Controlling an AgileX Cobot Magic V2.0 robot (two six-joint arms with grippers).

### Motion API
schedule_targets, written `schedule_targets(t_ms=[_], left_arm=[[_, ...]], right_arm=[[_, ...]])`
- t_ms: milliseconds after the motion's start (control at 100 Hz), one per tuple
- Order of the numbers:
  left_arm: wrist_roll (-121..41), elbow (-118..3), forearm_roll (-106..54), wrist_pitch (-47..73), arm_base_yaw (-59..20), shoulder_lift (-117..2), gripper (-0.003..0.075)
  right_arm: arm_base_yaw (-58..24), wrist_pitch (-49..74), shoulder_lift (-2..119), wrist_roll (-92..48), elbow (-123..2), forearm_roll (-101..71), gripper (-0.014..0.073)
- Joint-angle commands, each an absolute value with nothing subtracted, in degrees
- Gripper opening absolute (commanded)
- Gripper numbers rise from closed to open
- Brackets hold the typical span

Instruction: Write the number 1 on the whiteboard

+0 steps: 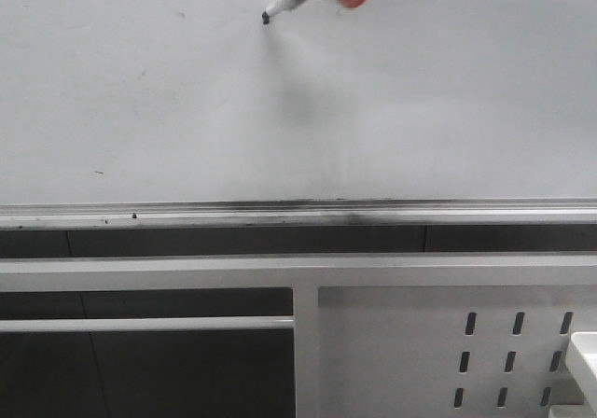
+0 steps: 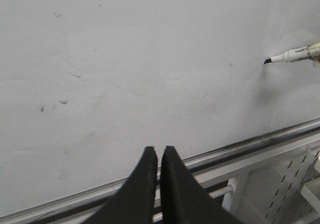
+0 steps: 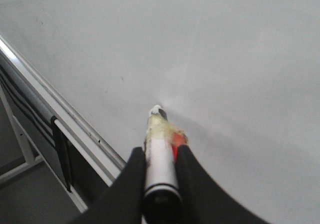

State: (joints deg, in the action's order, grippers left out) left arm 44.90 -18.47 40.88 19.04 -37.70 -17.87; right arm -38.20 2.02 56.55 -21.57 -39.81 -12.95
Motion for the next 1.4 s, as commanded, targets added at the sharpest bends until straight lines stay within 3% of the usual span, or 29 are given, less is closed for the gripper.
schedule_targets(t_ms=[0,610,860,930,1120,1180,1390], left_arm=[[45.88,-19.92,42.07,13.97,-37.15,-18.21,-0.002],[45.88,-19.92,42.07,13.85,-37.03,-18.21,-0.002],[43.54,-19.53,42.45,5.85,-37.5,-18.21,-0.0012],[38.74,-18.2,44.11,-0.81,-38.38,-18.97,0.0062],[38.24,-15.96,47.22,-5.98,-40.42,-27.23,0.0462],[38.24,-15.96,48.74,-7.82,-40.99,-31.05,0.0484],[38.24,-17.14,56.18,-19.54,-41.32,-45.48,0.0384]], right_arm=[[-37.68,-3.18,54.6,-21.84,-41.38,-12.57,-0.0069],[-34.44,-2.04,63.24,-21.84,-39.19,-13.03,-0.0069],[-43.38,6.89,60.73,-21.84,-40.95,-10.69,-0.0069],[-45.34,11.18,60.86,-21.84,-42.47,-10.08,-0.0069],[-46.42,18.18,61.1,-21.84,-46.1,-9.11,-0.0069],[-46.42,20.66,61.1,-21.84,-47.15,-9.13,-0.0069],[-48.31,23.39,61.1,-21.96,-49.8,-8.57,-0.0069]])
